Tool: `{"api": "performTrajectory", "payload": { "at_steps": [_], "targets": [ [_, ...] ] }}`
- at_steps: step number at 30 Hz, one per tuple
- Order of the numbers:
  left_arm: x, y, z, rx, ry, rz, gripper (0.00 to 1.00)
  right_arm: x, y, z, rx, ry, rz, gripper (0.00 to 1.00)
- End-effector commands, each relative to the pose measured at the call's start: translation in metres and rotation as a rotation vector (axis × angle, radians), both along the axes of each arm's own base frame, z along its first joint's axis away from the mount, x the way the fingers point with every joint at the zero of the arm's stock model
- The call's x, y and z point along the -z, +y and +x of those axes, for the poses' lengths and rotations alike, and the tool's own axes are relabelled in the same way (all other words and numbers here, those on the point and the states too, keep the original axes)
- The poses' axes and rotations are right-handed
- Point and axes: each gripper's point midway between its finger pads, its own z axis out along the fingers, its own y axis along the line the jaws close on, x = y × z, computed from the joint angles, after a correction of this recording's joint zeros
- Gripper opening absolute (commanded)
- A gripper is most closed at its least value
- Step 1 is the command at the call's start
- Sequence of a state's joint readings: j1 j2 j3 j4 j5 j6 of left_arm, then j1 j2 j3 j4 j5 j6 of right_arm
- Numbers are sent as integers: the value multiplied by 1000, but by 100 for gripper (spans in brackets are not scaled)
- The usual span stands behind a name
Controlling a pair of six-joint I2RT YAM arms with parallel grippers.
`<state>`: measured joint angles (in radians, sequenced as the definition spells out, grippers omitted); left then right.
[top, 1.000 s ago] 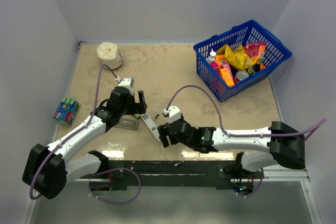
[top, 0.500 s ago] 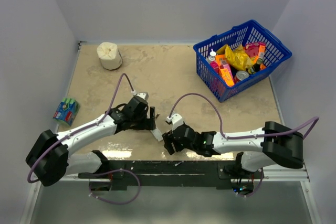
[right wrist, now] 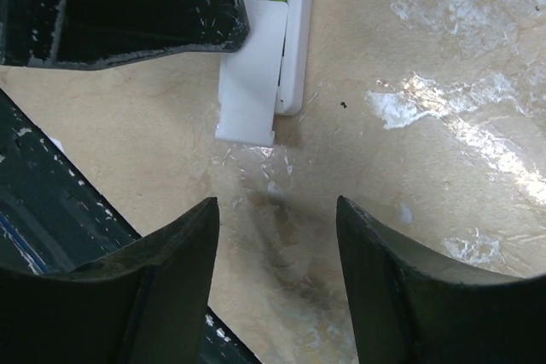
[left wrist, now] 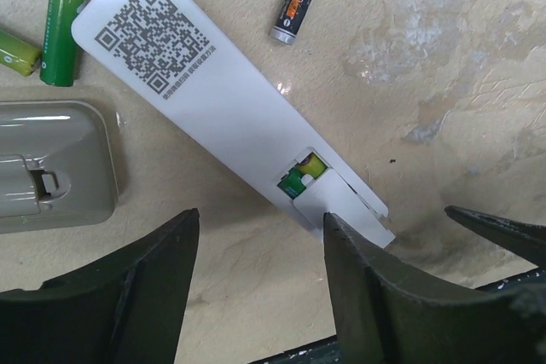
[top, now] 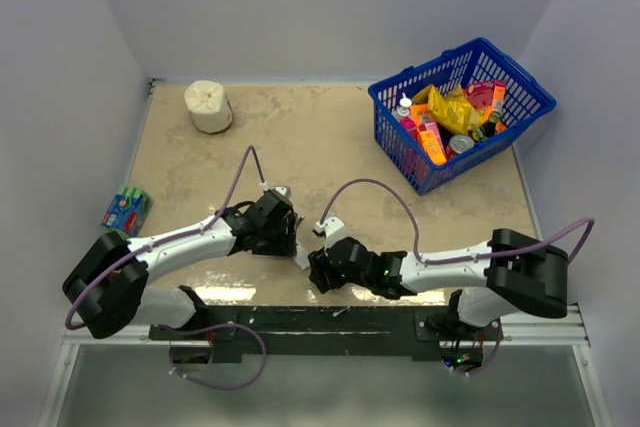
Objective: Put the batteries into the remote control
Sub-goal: Load the battery cover into the remote control.
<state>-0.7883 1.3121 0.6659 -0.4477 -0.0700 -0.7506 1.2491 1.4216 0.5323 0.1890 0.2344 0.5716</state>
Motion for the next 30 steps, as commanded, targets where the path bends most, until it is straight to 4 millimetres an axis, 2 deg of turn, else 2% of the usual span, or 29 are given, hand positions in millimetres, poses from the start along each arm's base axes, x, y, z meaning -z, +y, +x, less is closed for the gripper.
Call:
{"api": "performTrajectory", "payload": {
  "at_steps": [1,12,18,30],
  "targets": [
    [-15,-20,12,-3,-33,-67,63,-4,11,5,8,-3,44,56],
    [-15,-19,13,0,-36,-56,61,4,16,13,17,1,32,41],
    [-13,-18,12,2,-31,-50,58,5,21,16,10,1,32,40],
    [-7,-17,12,11,-23,-35,48,5,18,25,42,-5,26,38]
  ]
}}
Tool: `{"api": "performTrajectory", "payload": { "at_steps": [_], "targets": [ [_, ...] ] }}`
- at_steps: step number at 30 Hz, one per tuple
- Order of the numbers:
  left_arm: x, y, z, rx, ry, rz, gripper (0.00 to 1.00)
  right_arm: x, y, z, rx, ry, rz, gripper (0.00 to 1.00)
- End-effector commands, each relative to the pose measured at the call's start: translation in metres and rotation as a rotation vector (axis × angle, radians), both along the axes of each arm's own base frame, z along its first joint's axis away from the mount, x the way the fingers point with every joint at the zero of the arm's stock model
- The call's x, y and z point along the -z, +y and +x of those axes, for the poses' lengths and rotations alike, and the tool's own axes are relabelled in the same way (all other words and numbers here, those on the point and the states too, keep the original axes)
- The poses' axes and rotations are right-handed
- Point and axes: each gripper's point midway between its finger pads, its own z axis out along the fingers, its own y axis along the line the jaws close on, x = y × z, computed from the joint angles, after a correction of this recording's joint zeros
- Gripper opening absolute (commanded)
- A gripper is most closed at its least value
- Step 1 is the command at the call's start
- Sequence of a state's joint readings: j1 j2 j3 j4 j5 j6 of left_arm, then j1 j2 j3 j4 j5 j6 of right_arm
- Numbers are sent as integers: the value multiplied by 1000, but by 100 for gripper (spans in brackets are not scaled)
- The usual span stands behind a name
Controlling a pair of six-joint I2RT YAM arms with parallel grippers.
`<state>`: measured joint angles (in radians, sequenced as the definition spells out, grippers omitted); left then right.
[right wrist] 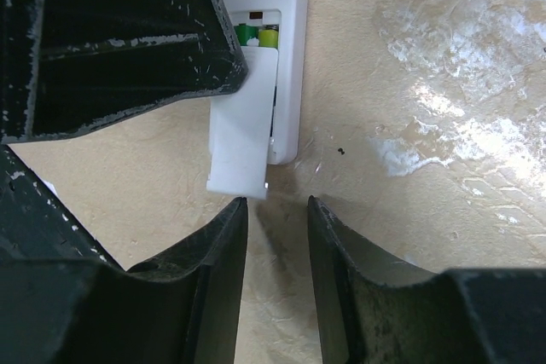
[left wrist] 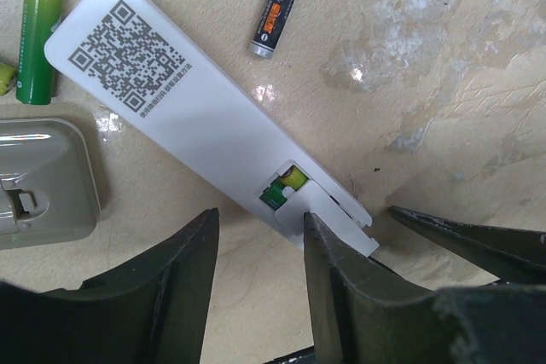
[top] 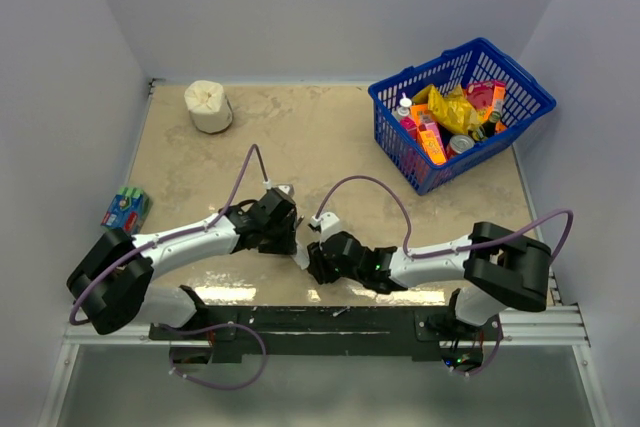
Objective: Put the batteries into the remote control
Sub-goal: Load the battery cover into the remote control.
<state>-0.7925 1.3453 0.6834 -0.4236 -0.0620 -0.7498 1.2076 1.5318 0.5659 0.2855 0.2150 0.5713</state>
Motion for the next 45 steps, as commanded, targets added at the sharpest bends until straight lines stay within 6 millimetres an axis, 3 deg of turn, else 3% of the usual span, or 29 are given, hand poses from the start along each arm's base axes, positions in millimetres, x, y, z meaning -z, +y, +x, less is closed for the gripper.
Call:
{"api": "performTrajectory", "payload": {
  "at_steps": [1,12,21,28,31,36,39,45],
  "targets": [
    [-7,-9,7,2,-22,-23,48,-4,4,8,16,-10,3,37],
    [-9,-9,10,-7,-33,-21,48,-6,-1,18,57,-27,-9,33],
    [-12,-5,15,-32,-54,-4,48,-8,9,19,22,-36,-8,33],
    [-22,-3,22,-62,-95,-8,50,-8,8,23,39,-41,-18,34],
    [-30,-1,27,-76,-123,-7,55,-8,8,24,38,-39,-18,35],
    [-50,4,44,-102,-181,-28,64,-11,6,21,24,-38,-10,36],
    [-55,13,57,-121,-193,-28,75,-13,7,17,-2,-34,-6,37],
    [-67,36,90,-157,-241,-22,78,-34,-1,9,-130,-111,-21,44]
  ]
}}
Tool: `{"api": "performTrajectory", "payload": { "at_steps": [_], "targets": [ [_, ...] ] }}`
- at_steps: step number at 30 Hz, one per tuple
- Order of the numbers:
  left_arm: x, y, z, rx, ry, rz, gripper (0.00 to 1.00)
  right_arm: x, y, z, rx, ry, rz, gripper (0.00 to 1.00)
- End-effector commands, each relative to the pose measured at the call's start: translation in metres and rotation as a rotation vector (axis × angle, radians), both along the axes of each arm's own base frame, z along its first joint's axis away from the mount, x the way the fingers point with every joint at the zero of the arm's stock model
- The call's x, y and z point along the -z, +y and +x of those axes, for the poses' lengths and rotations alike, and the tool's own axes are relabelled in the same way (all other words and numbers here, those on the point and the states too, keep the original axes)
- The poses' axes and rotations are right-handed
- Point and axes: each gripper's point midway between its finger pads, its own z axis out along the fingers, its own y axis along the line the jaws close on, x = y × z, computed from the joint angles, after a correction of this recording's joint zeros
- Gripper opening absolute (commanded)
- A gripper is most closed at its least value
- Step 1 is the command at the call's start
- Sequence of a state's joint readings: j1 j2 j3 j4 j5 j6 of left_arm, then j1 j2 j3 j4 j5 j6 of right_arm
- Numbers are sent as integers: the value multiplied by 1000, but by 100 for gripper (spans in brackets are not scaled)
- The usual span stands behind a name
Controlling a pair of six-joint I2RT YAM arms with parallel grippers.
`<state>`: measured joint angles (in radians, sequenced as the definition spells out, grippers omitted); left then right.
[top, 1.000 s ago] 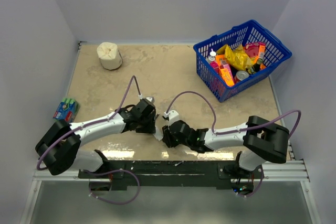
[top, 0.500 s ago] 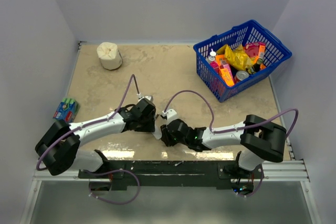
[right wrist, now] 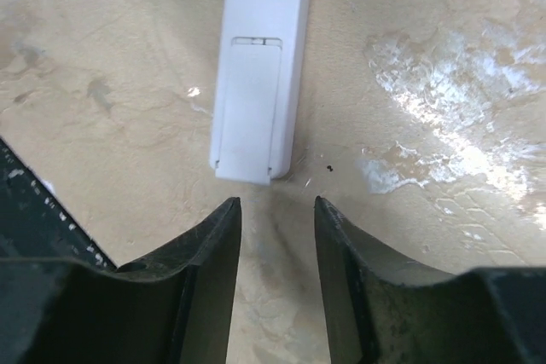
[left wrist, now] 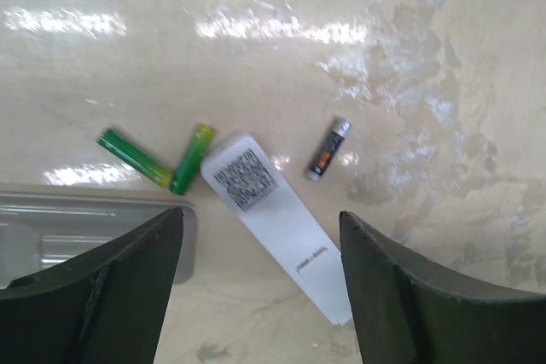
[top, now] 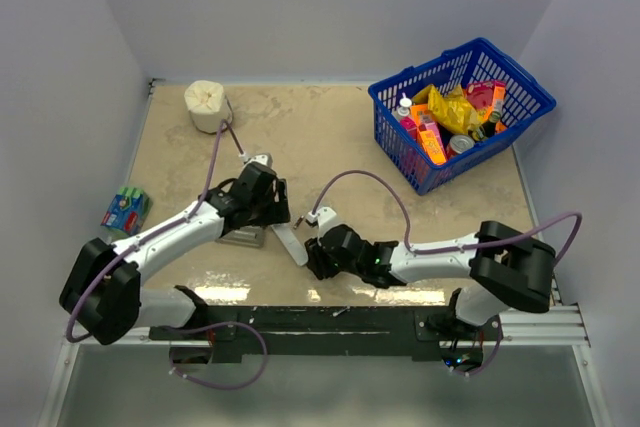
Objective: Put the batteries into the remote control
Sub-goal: Load the battery cover into the remote control.
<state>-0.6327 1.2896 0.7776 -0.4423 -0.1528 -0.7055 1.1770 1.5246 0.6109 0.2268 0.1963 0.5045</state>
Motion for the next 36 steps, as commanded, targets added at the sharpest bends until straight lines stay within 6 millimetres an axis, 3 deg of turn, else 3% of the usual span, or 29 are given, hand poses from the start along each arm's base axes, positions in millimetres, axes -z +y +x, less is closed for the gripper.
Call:
{"api": "performTrajectory", "payload": {
  "at_steps": [1,5,10,12,13,16,19,26,36],
  "targets": [
    [-23,11,31,1,-82,-2,78,-31,-2,-1,-155,-123,-12,45],
    [-21,16,44,10,-92,21,77,-45,-4,-10,-348,-204,-72,48],
    [-13,21,56,46,-81,63,75,-74,18,-17,-587,-332,-55,50],
    [-7,19,58,66,-62,77,73,-74,21,-16,-631,-328,-82,51],
    [-6,18,57,74,-54,77,72,-73,26,-14,-721,-365,-128,52],
    [2,15,55,98,-20,78,70,-57,15,-5,-834,-379,-321,54],
    [4,13,53,112,-10,70,67,-38,1,-9,-983,-393,-424,56],
    [7,8,49,136,9,50,64,-46,21,-12,-1080,-512,-338,56],
    [10,9,49,149,25,67,58,-28,31,0,-1119,-565,-387,51]
  ]
}}
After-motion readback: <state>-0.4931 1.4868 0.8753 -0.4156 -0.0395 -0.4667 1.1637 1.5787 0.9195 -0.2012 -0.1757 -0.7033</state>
